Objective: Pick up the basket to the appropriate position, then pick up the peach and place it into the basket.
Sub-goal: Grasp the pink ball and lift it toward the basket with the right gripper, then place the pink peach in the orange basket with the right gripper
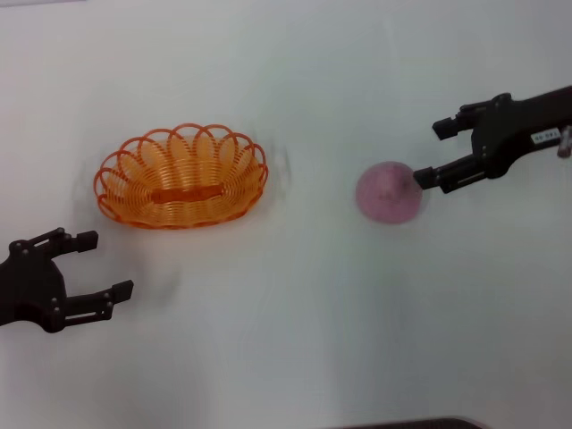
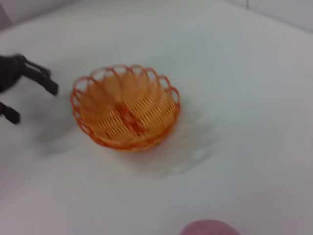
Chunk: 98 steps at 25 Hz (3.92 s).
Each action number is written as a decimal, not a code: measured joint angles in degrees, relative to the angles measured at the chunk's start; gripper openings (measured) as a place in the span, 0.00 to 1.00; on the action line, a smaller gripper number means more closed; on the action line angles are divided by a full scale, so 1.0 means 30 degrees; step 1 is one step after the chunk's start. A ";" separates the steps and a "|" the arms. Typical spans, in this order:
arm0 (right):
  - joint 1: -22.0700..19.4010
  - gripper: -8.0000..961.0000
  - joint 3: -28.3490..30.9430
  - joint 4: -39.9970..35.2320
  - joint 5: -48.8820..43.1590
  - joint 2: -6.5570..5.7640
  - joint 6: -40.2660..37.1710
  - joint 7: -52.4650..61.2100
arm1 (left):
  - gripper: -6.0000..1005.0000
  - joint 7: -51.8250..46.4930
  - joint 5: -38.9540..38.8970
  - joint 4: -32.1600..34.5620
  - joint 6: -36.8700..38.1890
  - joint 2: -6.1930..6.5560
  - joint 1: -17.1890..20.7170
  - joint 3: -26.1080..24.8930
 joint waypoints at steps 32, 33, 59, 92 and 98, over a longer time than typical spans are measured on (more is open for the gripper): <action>0.1950 0.91 -0.4454 0.2516 -0.1671 0.0223 0.3016 0.1677 | 0.88 0.0013 0.0102 -0.0033 0.0086 -0.0020 -0.0086 0.0051; 0.1986 0.91 -0.4458 0.2608 -0.1671 0.0222 0.3039 0.1679 | 0.88 0.0012 0.0107 -0.0033 0.0086 -0.0023 -0.0081 0.0051; 0.1965 0.37 -0.4674 0.2639 -0.1481 0.0215 0.3561 0.1506 | 0.88 0.0012 0.0020 -0.0065 0.0043 -0.0029 -0.0092 0.0080; 0.1146 0.28 -0.5940 0.1974 0.5942 0.0324 0.2484 -0.0259 | 0.88 -0.0107 -0.0032 -0.0123 0.0184 -0.0031 -0.0201 -0.0065; 0.1192 0.28 -0.7980 0.2321 0.7557 0.0358 0.4244 -0.0427 | 0.88 -0.0107 -0.0032 -0.0123 0.0183 -0.0030 -0.0258 -0.0066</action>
